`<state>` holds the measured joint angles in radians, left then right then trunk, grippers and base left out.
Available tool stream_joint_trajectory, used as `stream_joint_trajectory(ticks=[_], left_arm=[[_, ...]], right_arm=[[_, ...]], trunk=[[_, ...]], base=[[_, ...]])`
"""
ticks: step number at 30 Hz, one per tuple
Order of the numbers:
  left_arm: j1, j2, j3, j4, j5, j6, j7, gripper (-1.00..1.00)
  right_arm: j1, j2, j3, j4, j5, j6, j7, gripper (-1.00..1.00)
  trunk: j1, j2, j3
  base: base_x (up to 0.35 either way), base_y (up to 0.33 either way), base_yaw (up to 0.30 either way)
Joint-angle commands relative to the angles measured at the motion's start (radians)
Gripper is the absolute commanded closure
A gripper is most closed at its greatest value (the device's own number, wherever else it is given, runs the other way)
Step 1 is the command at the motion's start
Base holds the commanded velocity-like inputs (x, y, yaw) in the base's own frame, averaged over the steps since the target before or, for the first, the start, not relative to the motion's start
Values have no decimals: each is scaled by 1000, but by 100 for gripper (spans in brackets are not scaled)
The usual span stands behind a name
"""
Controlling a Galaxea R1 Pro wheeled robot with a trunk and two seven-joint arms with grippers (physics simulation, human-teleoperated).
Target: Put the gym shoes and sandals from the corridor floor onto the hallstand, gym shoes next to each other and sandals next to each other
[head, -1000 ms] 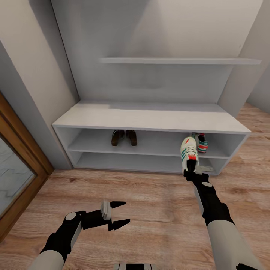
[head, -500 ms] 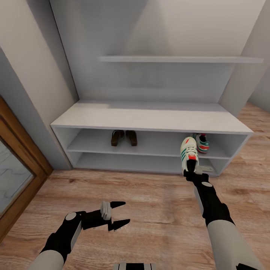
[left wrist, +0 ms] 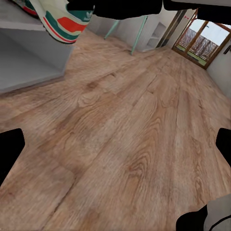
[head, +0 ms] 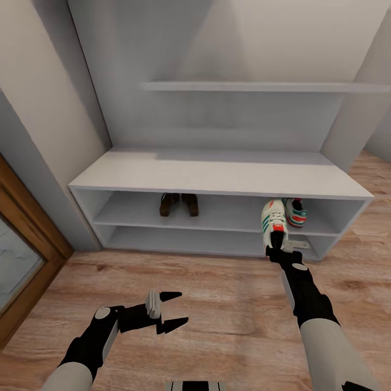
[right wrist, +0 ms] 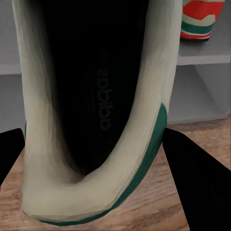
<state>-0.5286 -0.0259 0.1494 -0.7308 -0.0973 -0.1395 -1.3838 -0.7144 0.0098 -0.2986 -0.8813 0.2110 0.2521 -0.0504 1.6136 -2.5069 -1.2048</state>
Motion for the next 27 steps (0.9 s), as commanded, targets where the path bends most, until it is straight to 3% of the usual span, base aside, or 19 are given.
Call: stream_joint_trajectory(ticks=[1,8,18,27], left_arm=[[-1,-2,7,-1,-10,-10,-4,-100],[-1,-2,7,-1,-10,-10,-4,-100],[-1,-2,7,-1,-10,-10,-4,-100],[-1,-3,7,-1,-10,-11,-3,-100]], right_arm=[[0,1,-2,-1,8,6,0,100],[0,1,-2,-2,8,6,0,100],[0,1,-2,-2,8,6,0,100],[0,1,-2,-2,8,6,0,100]], trunk=[[0,0,-1],[0,0,-1],[0,0,-1],[0,0,-1]], base=[[270,0,0],[311,0,0],[59,0,0],[210,-75,0]])
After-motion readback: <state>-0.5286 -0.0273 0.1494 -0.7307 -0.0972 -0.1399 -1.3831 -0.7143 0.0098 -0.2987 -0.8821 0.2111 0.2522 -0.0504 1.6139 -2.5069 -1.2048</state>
